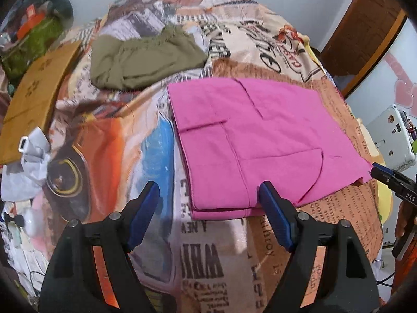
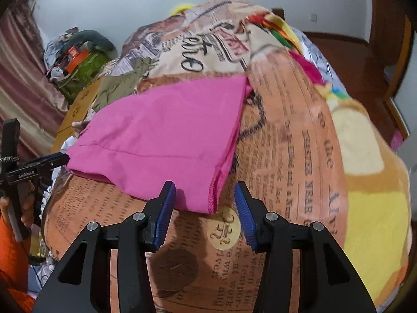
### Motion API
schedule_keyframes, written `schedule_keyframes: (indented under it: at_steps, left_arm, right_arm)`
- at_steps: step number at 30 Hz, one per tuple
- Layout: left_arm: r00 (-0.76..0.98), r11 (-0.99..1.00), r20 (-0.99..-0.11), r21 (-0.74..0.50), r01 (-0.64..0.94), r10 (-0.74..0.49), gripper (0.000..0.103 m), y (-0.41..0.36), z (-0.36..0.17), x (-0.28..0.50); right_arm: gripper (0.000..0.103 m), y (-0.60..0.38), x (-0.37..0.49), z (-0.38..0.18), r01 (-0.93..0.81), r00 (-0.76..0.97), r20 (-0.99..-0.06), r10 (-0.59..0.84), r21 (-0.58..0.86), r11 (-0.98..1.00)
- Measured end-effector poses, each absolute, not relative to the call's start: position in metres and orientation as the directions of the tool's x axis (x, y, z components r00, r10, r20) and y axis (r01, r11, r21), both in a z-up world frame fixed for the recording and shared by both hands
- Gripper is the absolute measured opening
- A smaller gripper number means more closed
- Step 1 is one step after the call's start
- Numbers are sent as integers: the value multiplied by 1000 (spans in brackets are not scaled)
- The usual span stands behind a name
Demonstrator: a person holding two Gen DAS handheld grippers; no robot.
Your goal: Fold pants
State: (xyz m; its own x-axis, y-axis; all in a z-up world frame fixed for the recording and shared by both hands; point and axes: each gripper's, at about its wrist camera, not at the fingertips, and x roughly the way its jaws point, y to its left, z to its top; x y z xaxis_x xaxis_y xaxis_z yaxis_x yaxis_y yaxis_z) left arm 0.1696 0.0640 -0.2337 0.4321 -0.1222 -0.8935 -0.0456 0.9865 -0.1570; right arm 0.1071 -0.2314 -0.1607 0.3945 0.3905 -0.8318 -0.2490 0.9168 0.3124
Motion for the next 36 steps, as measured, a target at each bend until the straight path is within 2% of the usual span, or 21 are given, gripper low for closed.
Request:
schedule_keyframes:
  at_steps: [6, 7, 9, 10, 12, 14, 15, 18, 22, 30, 33, 36]
  left_arm:
    - [422, 981, -893, -190, -40, -156, 76, 60, -239, 170]
    - [420, 980, -892, -197, -35, -164, 74, 60, -239, 169]
    - [401, 968, -889, -250, -23, -221, 56, 61, -241, 170]
    - [394, 963, -888, -269, -27, -237, 56, 61, -242, 170]
    - [405, 967, -888, -251, -32, -217, 48, 61, -241, 170]
    - [418, 974, -888, -225, -34, -191, 44, 60, -238, 169]
    - [426, 977, -888, -209, -33, -175, 42, 59, -236, 168]
    - [464, 993, -881, -112, -27, -87, 40, 50, -227, 166]
    - [507, 999, -861, -40, -11, -29, 38, 40, -215, 163]
    - [456, 999, -889, -46, -9, -37, 38, 45, -232, 163]
    - [452, 998, -891, -60, -17, -46, 44, 48, -242, 160]
    - [454, 998, -890, -59, -20, -44, 45, 49, -239, 160]
  right_arm:
    - [43, -230, 106, -165, -253, 400, -816, 417, 339, 906]
    - [38, -230, 107, -166, -257, 401, -813, 423, 343, 904]
    - [27, -229, 107, -168, -254, 399, -813, 424, 346, 903]
    - [23, -228, 108, -170, -251, 398, -815, 421, 344, 905]
    - [20, -228, 108, -171, -249, 410, -811, 418, 341, 906]
    - [9, -228, 108, -169, -253, 429, -807, 405, 323, 912]
    - [9, -229, 108, -167, -257, 433, -803, 410, 326, 910]
    - [5, -233, 109, -160, -267, 456, -783, 423, 333, 904]
    - [3, -232, 111, -149, -290, 499, -773, 392, 277, 916]
    - [3, -229, 120, -172, -288, 453, -825, 336, 222, 932]
    - [3, -225, 119, -183, -305, 421, -850, 316, 195, 932]
    - [3, -225, 120, -180, -313, 411, -858, 308, 184, 932]
